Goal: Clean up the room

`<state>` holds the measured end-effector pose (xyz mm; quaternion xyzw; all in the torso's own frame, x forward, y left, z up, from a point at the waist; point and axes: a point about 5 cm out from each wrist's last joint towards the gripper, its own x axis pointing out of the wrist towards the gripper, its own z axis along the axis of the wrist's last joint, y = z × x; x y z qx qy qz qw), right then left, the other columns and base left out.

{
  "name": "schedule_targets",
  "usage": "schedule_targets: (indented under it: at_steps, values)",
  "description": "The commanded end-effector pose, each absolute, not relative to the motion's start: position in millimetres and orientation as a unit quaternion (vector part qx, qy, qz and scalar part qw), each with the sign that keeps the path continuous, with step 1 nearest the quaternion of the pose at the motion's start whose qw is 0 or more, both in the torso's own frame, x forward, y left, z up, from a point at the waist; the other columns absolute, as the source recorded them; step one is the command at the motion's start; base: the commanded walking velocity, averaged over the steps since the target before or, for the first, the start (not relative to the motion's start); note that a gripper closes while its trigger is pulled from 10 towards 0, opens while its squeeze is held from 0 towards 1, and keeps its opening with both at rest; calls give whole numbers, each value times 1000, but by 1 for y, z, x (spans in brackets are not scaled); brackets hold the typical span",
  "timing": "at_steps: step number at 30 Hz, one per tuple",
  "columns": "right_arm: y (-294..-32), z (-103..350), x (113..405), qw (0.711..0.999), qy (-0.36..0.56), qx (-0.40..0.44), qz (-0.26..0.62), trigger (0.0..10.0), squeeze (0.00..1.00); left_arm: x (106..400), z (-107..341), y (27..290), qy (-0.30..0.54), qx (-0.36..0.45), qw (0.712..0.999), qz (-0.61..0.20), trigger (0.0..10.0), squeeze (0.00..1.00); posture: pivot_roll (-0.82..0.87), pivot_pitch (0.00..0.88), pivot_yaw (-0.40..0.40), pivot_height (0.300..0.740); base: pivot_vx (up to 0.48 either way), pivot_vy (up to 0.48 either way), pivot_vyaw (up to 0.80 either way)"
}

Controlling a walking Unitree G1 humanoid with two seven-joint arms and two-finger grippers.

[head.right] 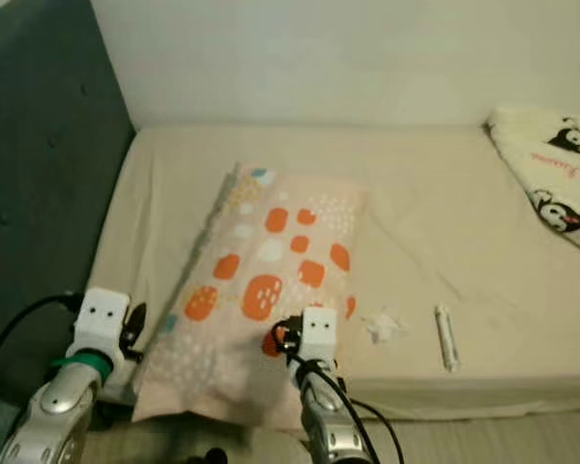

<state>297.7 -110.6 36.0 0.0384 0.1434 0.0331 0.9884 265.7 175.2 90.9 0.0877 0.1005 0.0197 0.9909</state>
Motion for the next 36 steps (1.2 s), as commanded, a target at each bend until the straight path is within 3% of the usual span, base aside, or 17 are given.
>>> schedule_targets:
  at_steps: [1, 20, 27, 36]
  values:
    - [-113, 34, 295, 989, 143, 30, 29, 10000, 0, 262, 86, 178, 107, 81, 990, 31, 10000, 0, 92, 129, 88, 721, 0, 0, 0]
    - [-112, 39, 301, 989, 140, 28, 38, 10000, 0, 256, 79, 183, 117, 109, 986, 35, 10000, 0, 107, 123, 42, 721, 0, 0, 0]
    - [-113, 36, 301, 988, 146, 48, 32, 10000, 0, 255, 80, 182, 115, 127, 985, 23, 10000, 0, 119, 121, 39, 701, 0, 0, 0]
    - [-96, 32, 293, 985, 152, 63, 46, 10000, 0, 254, 82, 193, 107, 109, 988, 35, 10000, 0, 131, 132, 75, 666, 0, 0, 0]
